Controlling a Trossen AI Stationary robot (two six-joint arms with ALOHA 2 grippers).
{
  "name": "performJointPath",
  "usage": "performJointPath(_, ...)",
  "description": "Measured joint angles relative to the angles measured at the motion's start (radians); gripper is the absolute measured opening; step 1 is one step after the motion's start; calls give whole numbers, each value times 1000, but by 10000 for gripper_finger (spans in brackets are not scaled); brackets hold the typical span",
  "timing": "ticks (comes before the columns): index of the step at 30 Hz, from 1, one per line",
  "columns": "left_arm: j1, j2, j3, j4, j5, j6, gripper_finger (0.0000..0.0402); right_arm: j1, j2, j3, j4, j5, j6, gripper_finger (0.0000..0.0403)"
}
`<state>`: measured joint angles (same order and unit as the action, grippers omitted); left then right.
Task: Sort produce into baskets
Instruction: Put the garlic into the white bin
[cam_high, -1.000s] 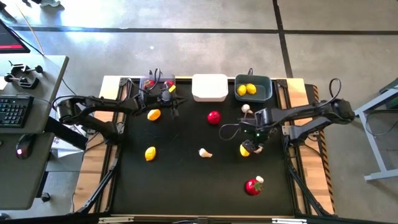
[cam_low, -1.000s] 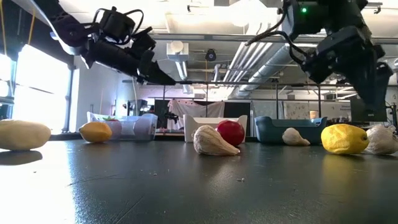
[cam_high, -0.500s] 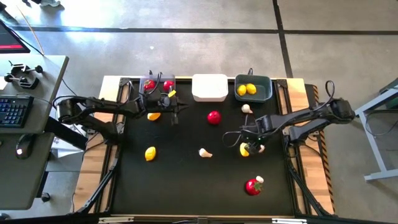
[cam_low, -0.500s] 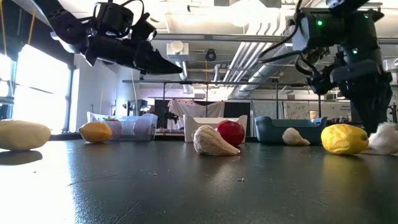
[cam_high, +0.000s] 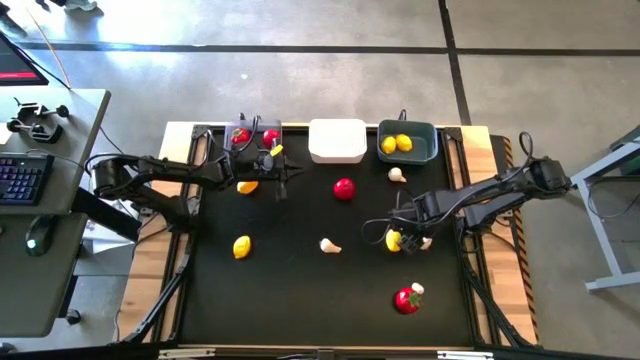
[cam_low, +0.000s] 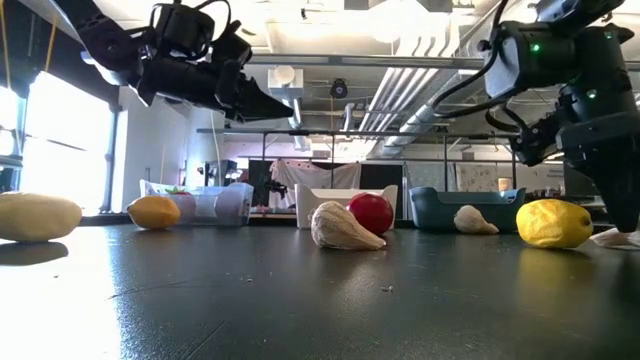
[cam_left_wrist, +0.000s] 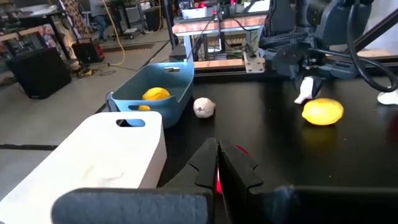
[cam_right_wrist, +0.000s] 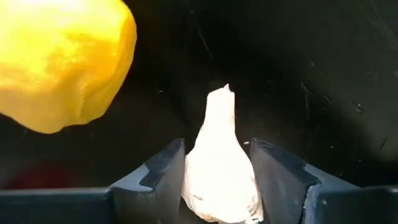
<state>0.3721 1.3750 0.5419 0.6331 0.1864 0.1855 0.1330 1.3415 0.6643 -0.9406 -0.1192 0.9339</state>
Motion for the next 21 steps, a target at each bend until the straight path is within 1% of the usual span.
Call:
performJointPath(3, 0, 0, 0, -9, 0, 0, 0, 1, 0, 0, 15, 14, -16, 134)
performJointPath(9, 0, 0, 0, -9, 1, -10, 0, 1, 0, 0, 44, 26, -55, 34)
performJointPath(11, 0, 0, 0, -7, 2, -17, 0, 1, 0, 2, 38, 33, -65, 9)
performJointPath(16, 0, 0, 0, -7, 3, -6, 0, -2, 0, 42, 29, 63, -71, 8)
performJointPath(21, 0, 0, 0, -7, 3, 7, 0, -2, 0, 130, -33, 107, -90, 2)
